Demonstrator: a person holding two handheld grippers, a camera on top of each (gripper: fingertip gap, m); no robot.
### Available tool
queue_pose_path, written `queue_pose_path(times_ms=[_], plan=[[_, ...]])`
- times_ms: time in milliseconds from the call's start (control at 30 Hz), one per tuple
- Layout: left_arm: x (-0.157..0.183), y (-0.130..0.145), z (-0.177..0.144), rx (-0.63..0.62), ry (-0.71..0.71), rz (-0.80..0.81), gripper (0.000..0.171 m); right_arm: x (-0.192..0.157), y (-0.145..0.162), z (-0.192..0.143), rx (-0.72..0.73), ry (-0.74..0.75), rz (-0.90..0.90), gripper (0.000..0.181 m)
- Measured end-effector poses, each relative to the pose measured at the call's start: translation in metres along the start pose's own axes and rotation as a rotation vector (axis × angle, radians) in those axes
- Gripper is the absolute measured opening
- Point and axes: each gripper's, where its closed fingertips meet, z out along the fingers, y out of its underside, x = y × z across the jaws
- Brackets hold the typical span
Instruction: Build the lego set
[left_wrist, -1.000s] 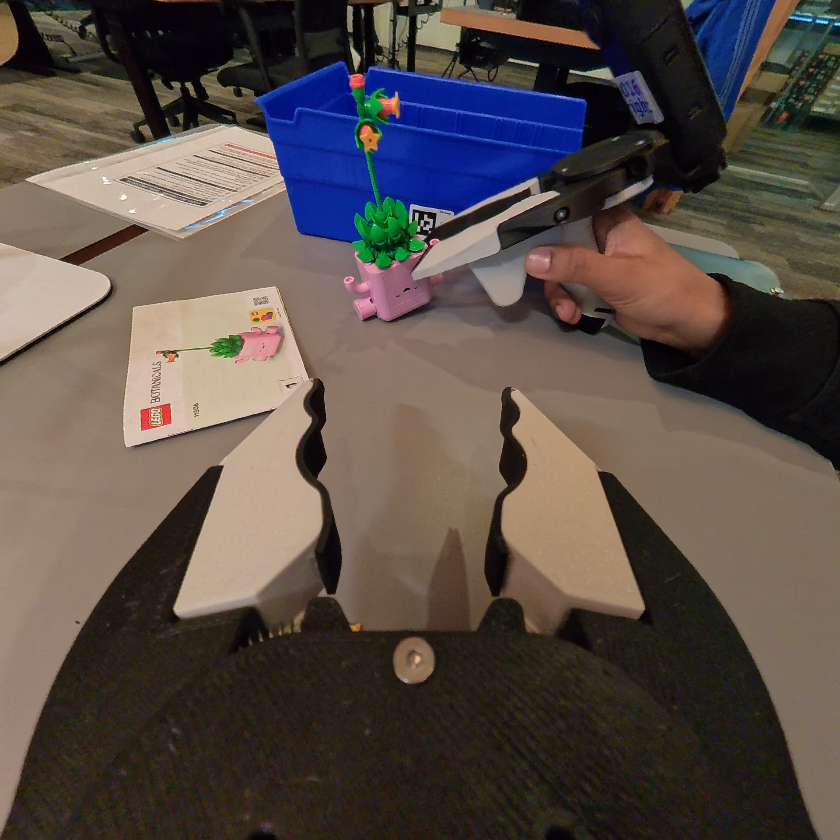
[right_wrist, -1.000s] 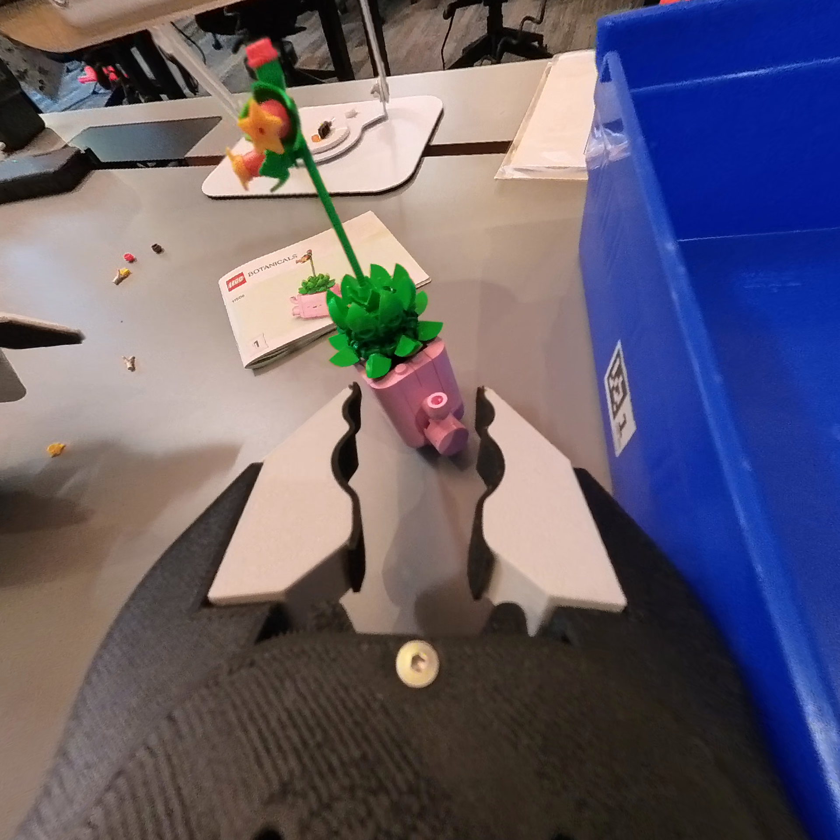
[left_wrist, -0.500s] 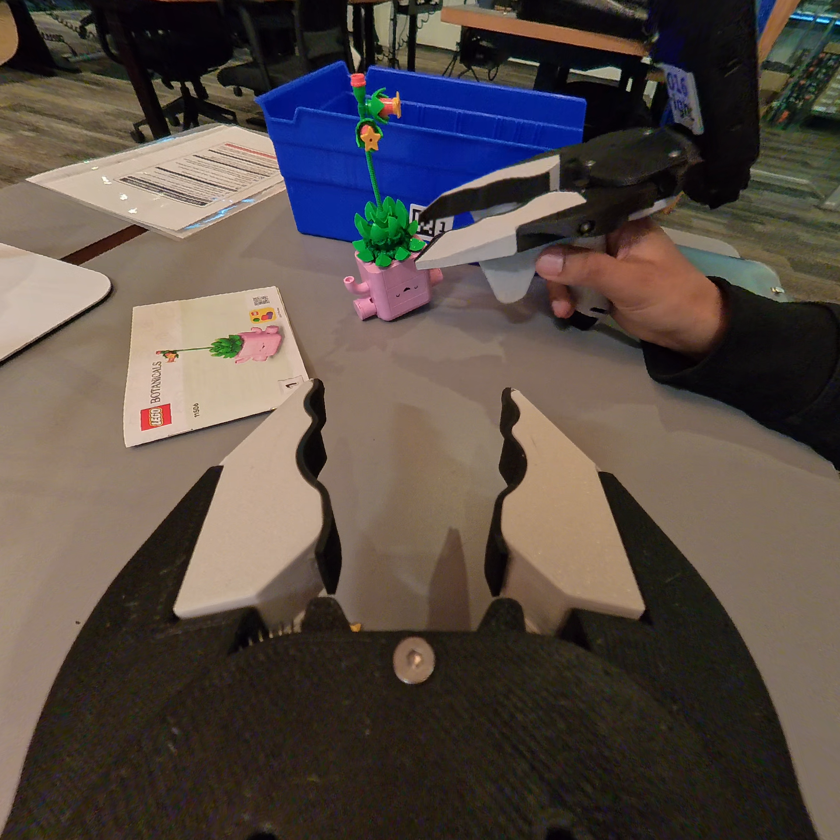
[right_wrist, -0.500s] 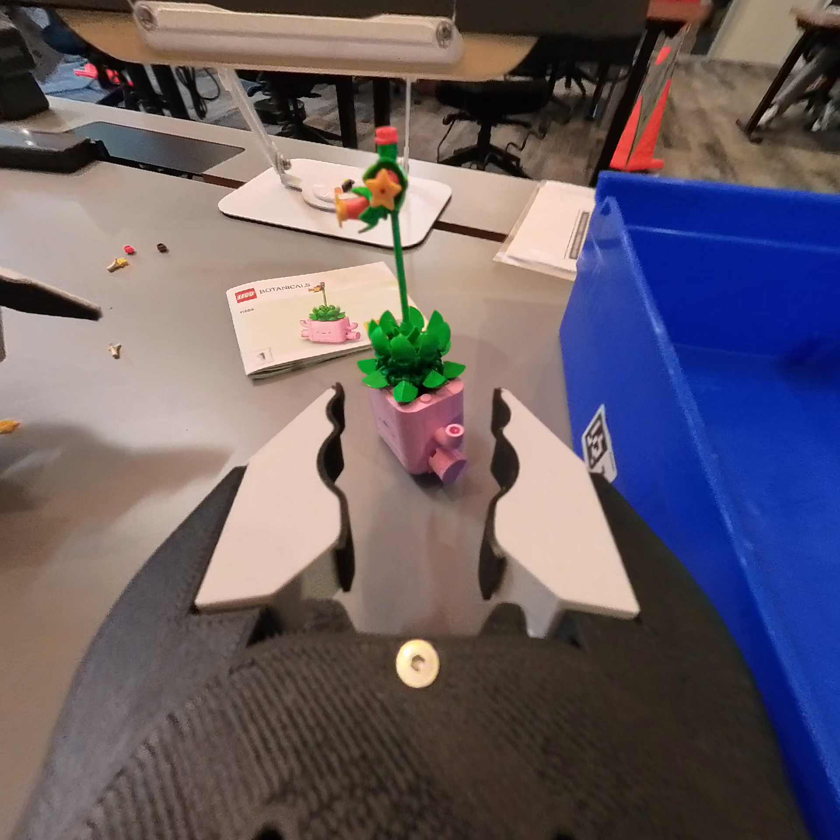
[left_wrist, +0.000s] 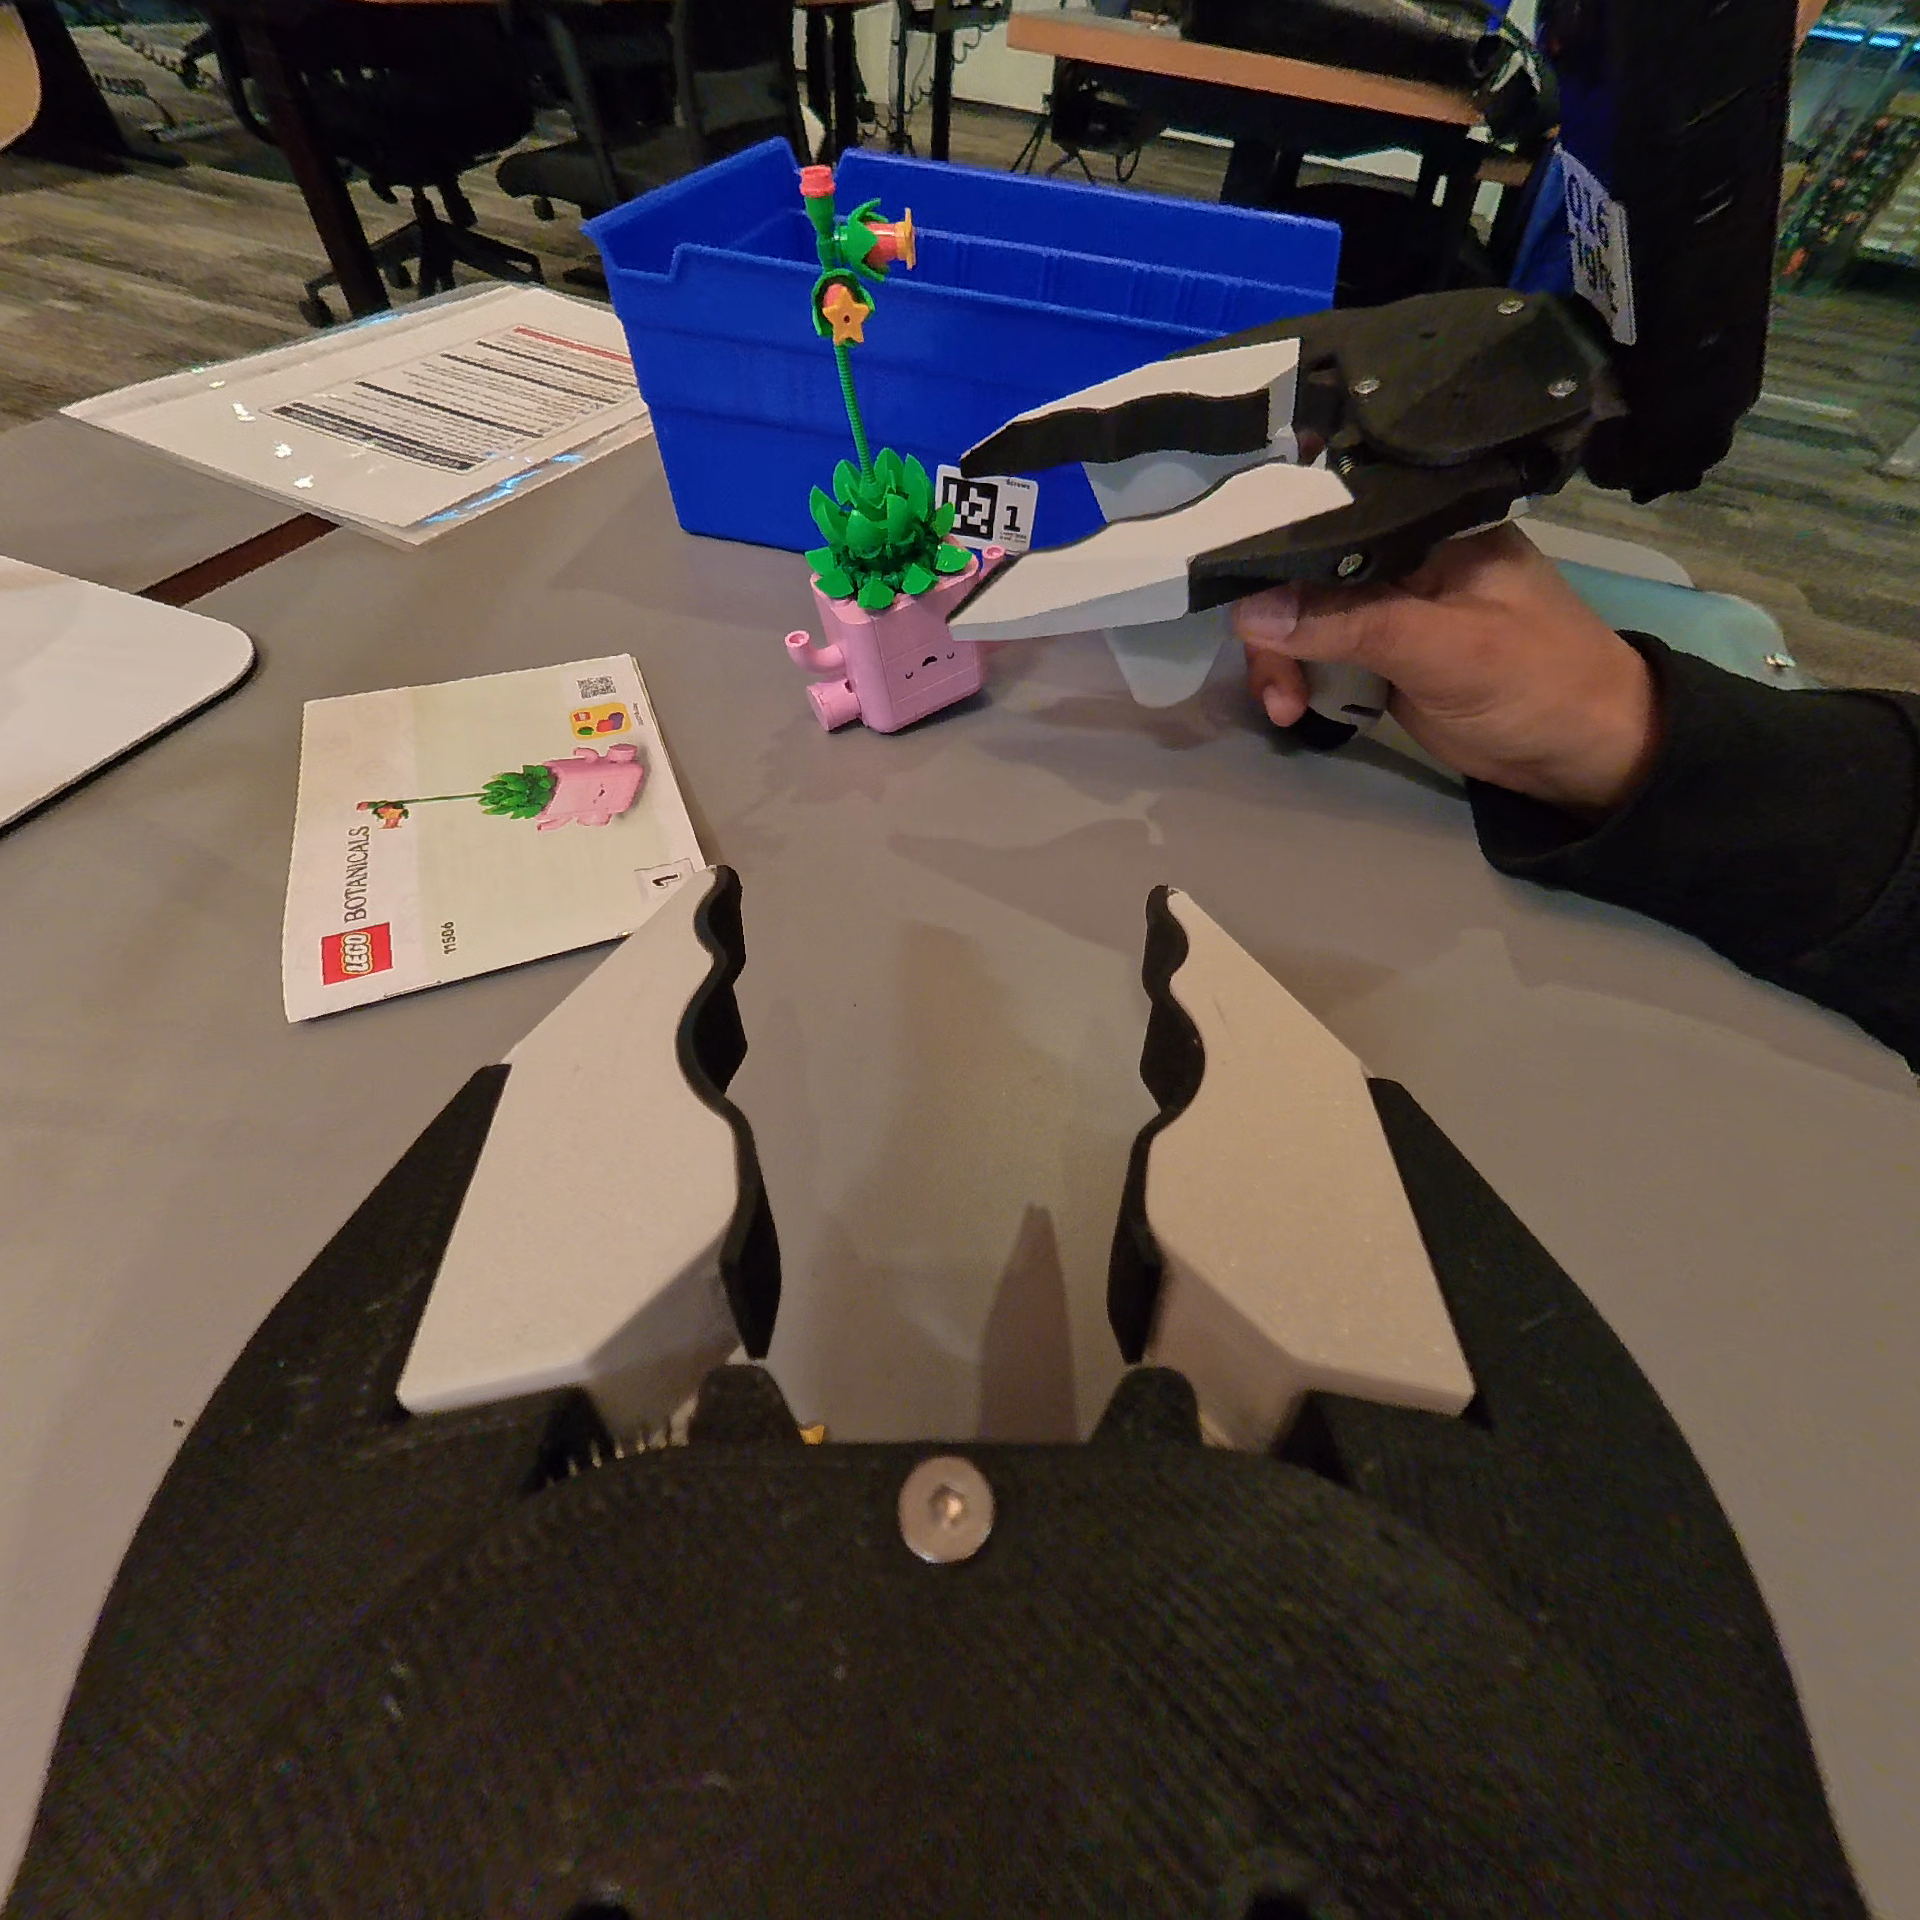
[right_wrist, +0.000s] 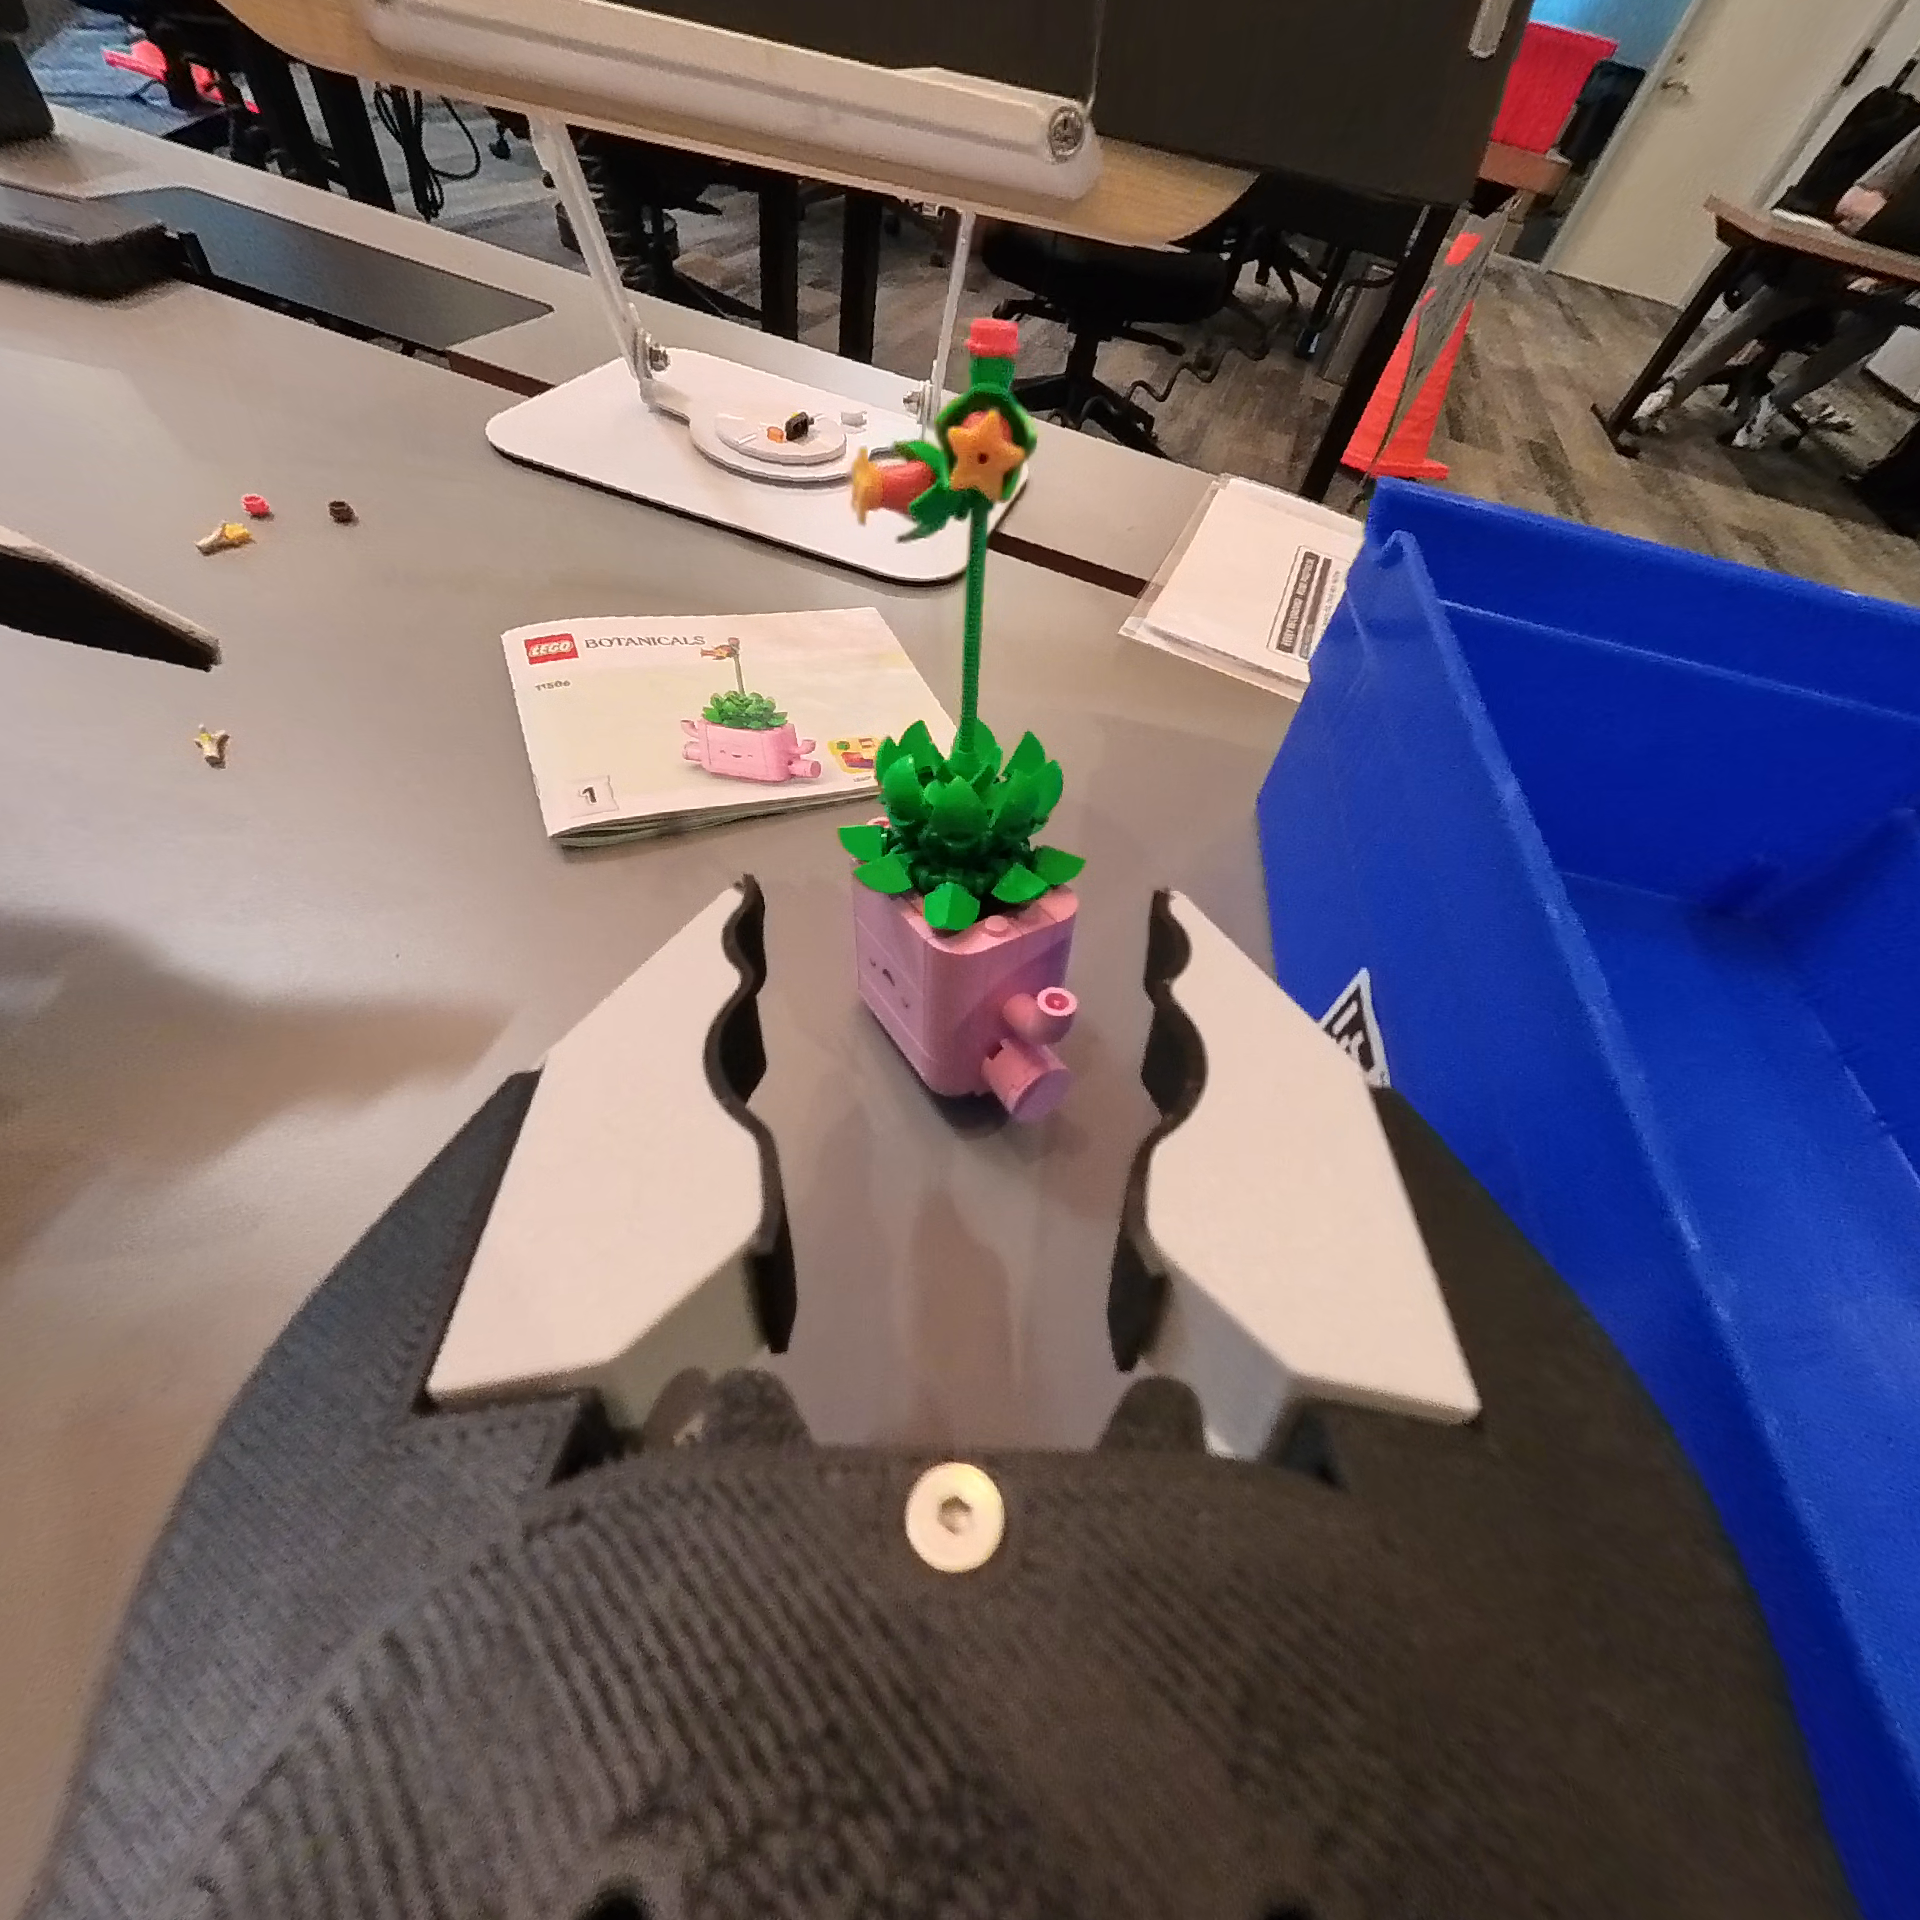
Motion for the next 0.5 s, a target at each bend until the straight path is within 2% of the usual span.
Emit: queue_pose_path(times_ms=[500], plan=[[-0.0004, 0.0003, 0.0001, -0.002, -0.005, 0.005, 0.076, 0.003, -0.0018, -0.0013, 0.014, 0.051, -0.028, 0.076]])
